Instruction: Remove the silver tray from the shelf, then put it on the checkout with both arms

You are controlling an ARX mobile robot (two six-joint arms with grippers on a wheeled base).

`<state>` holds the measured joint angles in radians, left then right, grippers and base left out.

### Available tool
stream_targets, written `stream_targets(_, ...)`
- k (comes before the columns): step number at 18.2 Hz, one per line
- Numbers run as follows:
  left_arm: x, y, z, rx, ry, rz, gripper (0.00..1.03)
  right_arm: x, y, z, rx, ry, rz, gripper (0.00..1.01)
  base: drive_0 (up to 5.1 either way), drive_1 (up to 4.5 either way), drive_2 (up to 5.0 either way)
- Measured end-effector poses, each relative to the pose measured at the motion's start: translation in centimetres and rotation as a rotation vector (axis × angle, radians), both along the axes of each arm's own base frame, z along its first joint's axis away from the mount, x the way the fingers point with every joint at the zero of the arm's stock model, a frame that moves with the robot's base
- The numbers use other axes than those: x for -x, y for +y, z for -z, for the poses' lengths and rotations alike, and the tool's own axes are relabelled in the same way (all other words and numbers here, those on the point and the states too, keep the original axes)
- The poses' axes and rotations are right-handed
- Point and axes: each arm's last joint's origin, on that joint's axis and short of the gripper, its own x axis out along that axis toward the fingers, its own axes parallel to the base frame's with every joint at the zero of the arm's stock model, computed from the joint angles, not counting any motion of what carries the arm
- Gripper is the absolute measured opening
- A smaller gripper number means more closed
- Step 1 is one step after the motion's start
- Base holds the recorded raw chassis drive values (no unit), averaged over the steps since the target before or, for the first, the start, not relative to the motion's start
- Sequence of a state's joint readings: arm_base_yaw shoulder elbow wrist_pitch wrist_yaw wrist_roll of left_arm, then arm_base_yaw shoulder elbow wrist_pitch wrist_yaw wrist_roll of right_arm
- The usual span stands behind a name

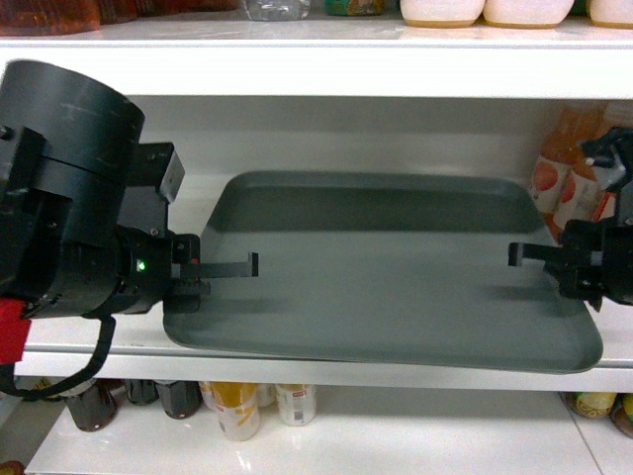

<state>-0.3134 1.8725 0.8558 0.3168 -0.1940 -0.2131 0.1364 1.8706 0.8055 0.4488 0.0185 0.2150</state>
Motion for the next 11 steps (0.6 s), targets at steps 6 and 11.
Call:
stream_targets(6, 2.5, -0.3, -1.0, -0.059, -0.070, 0.025, 0.03, 2.6, -0.3, -0.8, -0.013, -0.032, -0.004, 0.03, 0.0, 0.00, 0.0)
stream_targets(11, 2.5, -0.3, -1.0, -0.061, -0.072, 0.024, 0.03, 2.6, -0.3, -0.9, -0.013, -0.034, -0.004, 0.03, 0.0, 0.00, 0.0)
